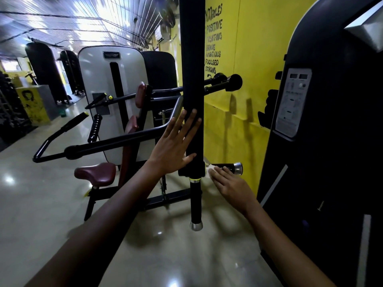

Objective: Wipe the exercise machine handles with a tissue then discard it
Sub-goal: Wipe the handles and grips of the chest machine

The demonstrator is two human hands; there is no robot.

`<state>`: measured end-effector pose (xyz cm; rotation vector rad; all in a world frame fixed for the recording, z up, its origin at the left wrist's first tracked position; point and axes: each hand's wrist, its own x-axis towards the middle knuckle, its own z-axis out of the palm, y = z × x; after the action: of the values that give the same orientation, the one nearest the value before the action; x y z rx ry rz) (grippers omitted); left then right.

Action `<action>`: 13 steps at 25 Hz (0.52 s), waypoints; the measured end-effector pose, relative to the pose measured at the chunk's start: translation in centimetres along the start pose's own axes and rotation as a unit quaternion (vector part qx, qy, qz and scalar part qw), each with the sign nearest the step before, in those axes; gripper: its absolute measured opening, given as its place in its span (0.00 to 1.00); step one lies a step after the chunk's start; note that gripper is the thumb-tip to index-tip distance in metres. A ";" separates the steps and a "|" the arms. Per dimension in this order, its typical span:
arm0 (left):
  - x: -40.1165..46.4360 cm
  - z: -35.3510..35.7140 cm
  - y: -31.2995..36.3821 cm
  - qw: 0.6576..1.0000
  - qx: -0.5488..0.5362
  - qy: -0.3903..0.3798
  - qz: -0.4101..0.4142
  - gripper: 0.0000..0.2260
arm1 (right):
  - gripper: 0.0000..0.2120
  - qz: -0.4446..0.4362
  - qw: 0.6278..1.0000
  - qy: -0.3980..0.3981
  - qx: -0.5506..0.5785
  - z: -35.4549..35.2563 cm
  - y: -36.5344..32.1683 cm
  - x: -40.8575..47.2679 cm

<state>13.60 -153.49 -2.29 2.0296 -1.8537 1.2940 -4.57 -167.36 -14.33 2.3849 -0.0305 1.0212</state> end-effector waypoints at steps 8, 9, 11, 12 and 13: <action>0.0 0.1 0.0 1.000 0.008 -0.003 -0.001 0.42 | 0.17 -0.007 0.999 0.004 -0.049 -1.2 3.3 -2.7; 0.0 0.1 0.0 1.000 0.010 -0.003 0.000 0.41 | 0.17 0.001 0.999 0.007 -0.053 -1.4 3.5 -2.9; 0.0 0.0 0.0 1.000 0.011 -0.001 0.002 0.41 | 0.18 0.033 0.998 0.009 -0.048 -1.5 3.7 -3.4; 0.0 0.0 -0.1 1.000 0.011 0.000 0.002 0.41 | 0.19 0.064 0.997 0.010 -0.035 -1.6 3.6 -3.5; 0.0 0.1 -0.1 1.000 0.010 0.002 0.002 0.41 | 0.19 0.108 0.994 0.008 -0.011 -1.9 3.4 -3.3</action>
<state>13.70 -153.49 -2.29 2.0331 -1.8516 1.3207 -8.91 -169.91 -13.92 2.3920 -0.2987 1.1325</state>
